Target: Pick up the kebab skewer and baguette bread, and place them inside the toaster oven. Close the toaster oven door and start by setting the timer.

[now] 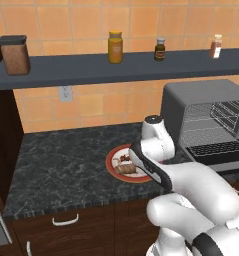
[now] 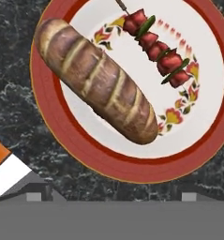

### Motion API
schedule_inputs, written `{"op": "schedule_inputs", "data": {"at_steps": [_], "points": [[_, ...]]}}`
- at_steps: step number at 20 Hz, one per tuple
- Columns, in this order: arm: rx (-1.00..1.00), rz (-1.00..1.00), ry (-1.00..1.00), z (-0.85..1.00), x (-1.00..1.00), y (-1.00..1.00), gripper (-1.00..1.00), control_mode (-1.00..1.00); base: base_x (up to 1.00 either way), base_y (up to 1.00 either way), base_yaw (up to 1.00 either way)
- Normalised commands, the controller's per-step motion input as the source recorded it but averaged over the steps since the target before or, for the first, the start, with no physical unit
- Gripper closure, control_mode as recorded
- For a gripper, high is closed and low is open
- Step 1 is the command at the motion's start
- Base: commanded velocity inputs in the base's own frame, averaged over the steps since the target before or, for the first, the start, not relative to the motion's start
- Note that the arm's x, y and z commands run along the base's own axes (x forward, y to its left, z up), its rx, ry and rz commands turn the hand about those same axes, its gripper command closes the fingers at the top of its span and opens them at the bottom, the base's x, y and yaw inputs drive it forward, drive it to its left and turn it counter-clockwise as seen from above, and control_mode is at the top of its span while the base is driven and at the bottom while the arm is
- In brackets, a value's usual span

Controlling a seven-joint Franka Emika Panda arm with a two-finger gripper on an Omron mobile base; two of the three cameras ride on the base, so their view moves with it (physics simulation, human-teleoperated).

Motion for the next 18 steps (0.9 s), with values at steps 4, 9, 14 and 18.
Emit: {"op": "schedule_inputs", "data": {"at_steps": [4, 9, 14, 18], "points": [[0.0, 0.11, 0.04, -0.18, 0.28, 0.0, -1.0, -1.0, 0.0, 0.0, 0.0], [0.0, 0.08, 0.05, -0.41, 0.29, 0.0, -1.0, -1.0, 0.0, 0.0, 0.0], [0.0, 0.08, 0.07, -0.26, 0.34, 0.0, -1.0, -1.0, 0.0, 0.0, 0.0], [0.0, 0.08, 0.02, -0.11, 0.15, 0.0, -1.0, -1.0, 0.0, 0.0, 0.0]]}}
